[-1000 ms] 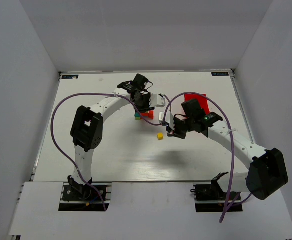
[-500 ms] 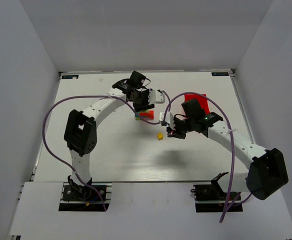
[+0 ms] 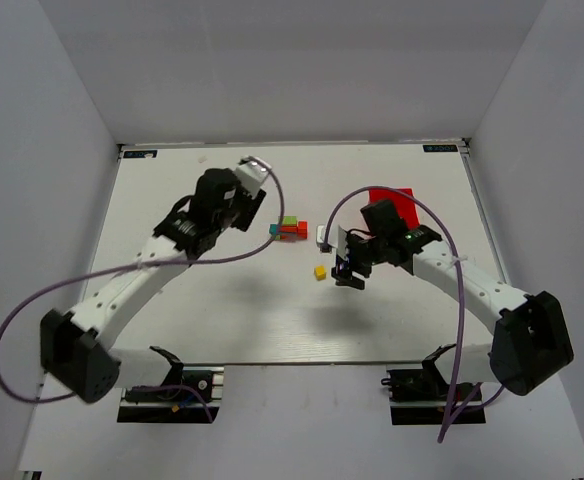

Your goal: Build the wood block tower

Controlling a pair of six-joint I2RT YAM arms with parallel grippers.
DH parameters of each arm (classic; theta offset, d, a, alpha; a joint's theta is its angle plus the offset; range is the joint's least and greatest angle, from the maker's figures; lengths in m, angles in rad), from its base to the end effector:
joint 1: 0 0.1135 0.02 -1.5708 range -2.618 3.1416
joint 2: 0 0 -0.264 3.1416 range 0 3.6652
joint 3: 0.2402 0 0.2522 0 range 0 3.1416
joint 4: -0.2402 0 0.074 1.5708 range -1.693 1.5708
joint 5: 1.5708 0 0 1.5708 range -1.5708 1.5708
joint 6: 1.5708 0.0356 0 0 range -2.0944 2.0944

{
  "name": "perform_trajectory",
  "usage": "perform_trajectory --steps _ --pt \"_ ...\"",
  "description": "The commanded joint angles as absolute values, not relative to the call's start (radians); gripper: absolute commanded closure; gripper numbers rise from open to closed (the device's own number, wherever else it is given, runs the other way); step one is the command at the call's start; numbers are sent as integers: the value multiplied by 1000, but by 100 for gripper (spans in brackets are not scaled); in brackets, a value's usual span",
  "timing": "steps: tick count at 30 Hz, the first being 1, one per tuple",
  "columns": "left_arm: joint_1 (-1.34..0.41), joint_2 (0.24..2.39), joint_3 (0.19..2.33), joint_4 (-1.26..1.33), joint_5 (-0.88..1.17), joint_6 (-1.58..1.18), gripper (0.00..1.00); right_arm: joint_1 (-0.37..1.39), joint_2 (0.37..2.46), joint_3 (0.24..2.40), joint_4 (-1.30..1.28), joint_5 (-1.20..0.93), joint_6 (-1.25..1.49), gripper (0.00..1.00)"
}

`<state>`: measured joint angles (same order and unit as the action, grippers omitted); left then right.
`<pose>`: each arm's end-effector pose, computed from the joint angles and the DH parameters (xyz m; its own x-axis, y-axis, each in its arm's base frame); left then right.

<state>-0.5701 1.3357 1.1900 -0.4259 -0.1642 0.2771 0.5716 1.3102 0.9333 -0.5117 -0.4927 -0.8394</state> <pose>0.2568 -0.1577 0.3350 -0.3240 0.5283 -0.7848 0.5254 0.7903 0.3151 0.2165 0.1593 0.2524 0.1054 -0.7119 -0.6944 -0.9717 0.0747 -0.2240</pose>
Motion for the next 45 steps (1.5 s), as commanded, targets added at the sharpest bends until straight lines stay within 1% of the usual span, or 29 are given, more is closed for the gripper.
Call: perform_trajectory --steps 1,2,3,4,5,6,9,10,11,12,13,14,15,16,17,18,19,21,22,23,24,26,27,28,38,45 --pt "-571 1130 1050 -405 -299 -44 35 572 1370 1003 -463 -456 -810 23" --pt "-571 1076 1007 -393 -313 -81 26 575 1382 1017 -462 -453 -804 19" --pt "-571 1024 964 -368 -340 -113 19 572 1420 1032 -448 -451 -801 19" --pt "-571 923 883 -353 -351 -147 14 571 1434 1075 -440 -436 -793 19" --pt "-571 879 847 -339 -380 -161 14 569 1445 1086 -431 -427 -790 17" --pt "-571 844 792 -330 -391 -176 14 568 1477 1100 -384 -410 -787 10" --pt "-571 755 759 -342 -431 -222 14 566 1523 1161 -301 -390 -773 10" --pt "-571 740 749 -353 -442 -250 14 568 1575 1178 -279 -390 -769 10" --pt "-580 724 739 -362 -451 -250 14 568 1601 1268 -293 -415 -775 10" --pt "-589 691 726 -362 -451 -250 15 566 1624 1307 -311 -426 -787 10" --pt "-589 674 716 -348 -451 -250 15 566 1714 1390 -358 -475 -804 16" --pt "-589 661 716 -348 -430 -250 17 563 1739 1475 -405 -495 -810 21" --pt "-589 640 707 -348 -420 -250 17 563 1771 1515 -423 -506 -834 31" --pt "-589 628 707 -348 -411 -250 17 564 1864 1557 -502 -518 -848 71" --pt "-589 615 695 -348 -400 -250 17 563 1897 1642 -529 -552 -860 84" --pt "-589 600 686 -338 -400 -241 18 563 1955 1723 -555 -563 -888 95" --pt "-589 586 674 -337 -385 -241 18 563 1985 1799 -611 -577 -899 100" --pt "-589 546 661 -328 -373 -232 18 563 2061 1861 -655 -594 -907 93" --pt "-589 537 661 -328 -359 -232 18 564 2077 1896 -676 -598 -910 83" --pt "-589 537 652 -328 -345 -232 18 566 2109 1907 -692 -595 -911 59" --pt "-589 525 652 -328 -345 -223 18 561 2117 1931 -702 -597 -917 50" --pt "-589 525 652 -328 -334 -222 18 561 2131 1940 -722 -595 -925 38" --pt "-589 525 652 -328 -325 -222 18 563 2131 1945 -729 -606 -937 27" --pt "-589 525 652 -328 -325 -222 18 563 2131 1945 -732 -609 -939 25" --pt "-589 534 652 -328 -311 -213 18 564 2177 1953 -765 -621 -957 25" --pt "-589 534 652 -328 -311 -213 18 568 2197 1950 -716 -581 -904 24"
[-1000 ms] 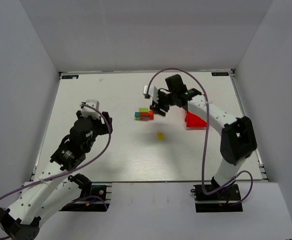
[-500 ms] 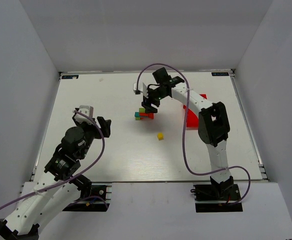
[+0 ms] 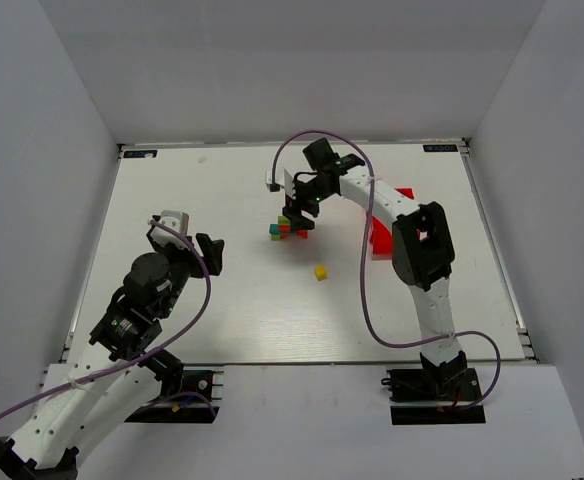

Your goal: Build the wood block tower

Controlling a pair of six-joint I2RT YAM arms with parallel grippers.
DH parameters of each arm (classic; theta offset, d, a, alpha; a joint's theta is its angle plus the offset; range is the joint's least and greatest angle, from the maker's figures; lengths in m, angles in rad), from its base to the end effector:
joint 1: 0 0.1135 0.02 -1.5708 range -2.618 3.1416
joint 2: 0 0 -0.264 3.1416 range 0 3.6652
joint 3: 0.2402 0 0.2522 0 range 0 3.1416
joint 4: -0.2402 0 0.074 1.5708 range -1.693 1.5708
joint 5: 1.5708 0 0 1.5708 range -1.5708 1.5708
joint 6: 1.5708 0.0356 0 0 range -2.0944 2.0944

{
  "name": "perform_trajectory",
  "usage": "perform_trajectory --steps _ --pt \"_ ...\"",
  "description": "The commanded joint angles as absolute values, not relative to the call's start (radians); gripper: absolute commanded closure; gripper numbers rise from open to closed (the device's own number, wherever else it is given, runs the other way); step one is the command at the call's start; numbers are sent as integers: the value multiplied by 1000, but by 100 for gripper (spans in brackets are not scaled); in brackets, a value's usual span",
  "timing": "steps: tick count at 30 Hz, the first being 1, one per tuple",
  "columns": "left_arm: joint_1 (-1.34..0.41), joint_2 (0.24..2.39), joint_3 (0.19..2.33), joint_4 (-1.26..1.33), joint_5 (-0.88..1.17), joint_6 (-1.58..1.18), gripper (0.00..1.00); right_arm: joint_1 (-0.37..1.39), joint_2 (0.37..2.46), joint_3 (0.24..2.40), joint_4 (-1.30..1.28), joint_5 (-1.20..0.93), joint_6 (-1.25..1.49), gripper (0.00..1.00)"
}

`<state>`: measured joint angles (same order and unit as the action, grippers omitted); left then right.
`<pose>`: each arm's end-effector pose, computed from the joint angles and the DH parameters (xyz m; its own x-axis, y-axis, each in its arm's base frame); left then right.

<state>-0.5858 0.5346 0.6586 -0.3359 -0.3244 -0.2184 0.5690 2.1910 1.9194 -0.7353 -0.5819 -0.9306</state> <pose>0.1178 -0.0645 0.3152 -0.2284 -0.0949 -0.9689 0.2201 0.9644 -0.1464 0.3946 0.2756 0.2327 0.1341 -0.7095 -0.6918 -0.9877 -0.0393 -0.1512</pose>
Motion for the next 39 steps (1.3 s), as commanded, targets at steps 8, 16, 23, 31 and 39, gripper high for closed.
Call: perform_trajectory --steps 8,16,23,31,39 --pt "-589 534 652 -328 -302 -213 18 572 2212 1948 -698 -569 -877 19" --pt "-589 534 652 -328 -302 -213 18 574 2229 1948 -695 -561 -865 19" --pt "-589 534 652 -328 -302 -213 18 574 2240 1947 -669 -543 -842 21" --pt "-589 543 652 -319 -302 -213 18 575 2244 1942 -666 -534 -833 26" --pt "-589 543 652 -319 -293 -213 18 581 2250 1941 -670 -534 -836 29"
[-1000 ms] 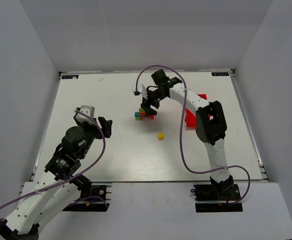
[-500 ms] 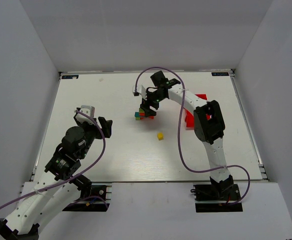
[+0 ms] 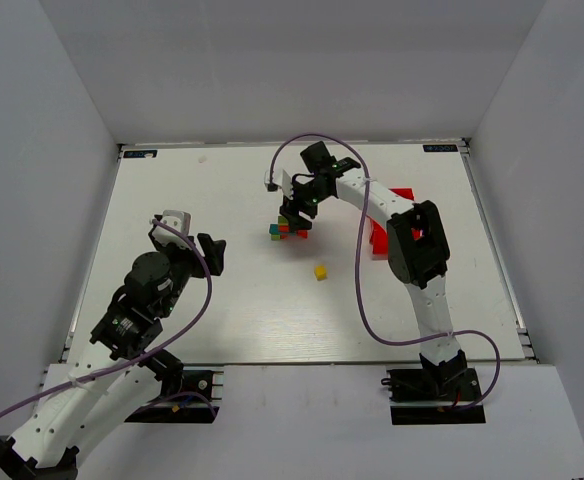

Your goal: Build the wood block tower

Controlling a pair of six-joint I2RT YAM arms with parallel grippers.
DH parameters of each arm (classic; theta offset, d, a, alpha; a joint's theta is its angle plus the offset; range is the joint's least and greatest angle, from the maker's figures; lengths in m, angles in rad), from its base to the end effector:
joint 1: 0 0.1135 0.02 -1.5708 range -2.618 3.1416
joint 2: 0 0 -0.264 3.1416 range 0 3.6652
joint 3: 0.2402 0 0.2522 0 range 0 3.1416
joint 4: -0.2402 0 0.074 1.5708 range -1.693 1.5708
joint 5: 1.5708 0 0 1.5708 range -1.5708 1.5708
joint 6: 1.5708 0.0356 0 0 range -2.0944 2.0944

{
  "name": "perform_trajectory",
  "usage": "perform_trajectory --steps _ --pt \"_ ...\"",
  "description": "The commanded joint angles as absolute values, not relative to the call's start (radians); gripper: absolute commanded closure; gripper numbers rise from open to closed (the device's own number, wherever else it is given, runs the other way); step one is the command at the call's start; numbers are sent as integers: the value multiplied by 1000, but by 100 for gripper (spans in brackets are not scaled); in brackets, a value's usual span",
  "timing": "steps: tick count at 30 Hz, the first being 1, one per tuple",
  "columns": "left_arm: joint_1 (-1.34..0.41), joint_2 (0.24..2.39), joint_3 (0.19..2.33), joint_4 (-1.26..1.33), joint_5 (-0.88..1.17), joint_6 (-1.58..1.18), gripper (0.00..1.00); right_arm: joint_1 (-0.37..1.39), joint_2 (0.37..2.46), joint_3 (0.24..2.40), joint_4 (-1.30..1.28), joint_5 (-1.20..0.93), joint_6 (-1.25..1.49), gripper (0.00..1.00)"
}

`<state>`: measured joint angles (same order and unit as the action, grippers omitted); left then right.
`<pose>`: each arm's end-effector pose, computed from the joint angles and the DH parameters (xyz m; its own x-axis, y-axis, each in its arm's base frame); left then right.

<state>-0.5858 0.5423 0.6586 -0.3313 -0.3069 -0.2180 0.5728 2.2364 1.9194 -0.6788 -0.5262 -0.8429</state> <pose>0.1190 -0.0660 0.3147 -0.2344 -0.0919 -0.9678 0.2360 0.9604 -0.1484 0.4033 0.2814 0.2139 0.0521 -0.7346 -0.6765 -0.9910 0.0454 -0.1256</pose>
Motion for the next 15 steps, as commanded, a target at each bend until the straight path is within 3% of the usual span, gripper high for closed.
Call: perform_trajectory --steps 1,15 --pt "-589 543 652 -319 -293 -213 18 580 2253 1940 -670 -534 -838 29" --pt "-589 543 652 -319 -293 -213 18 588 2252 1939 -681 -528 -850 34"
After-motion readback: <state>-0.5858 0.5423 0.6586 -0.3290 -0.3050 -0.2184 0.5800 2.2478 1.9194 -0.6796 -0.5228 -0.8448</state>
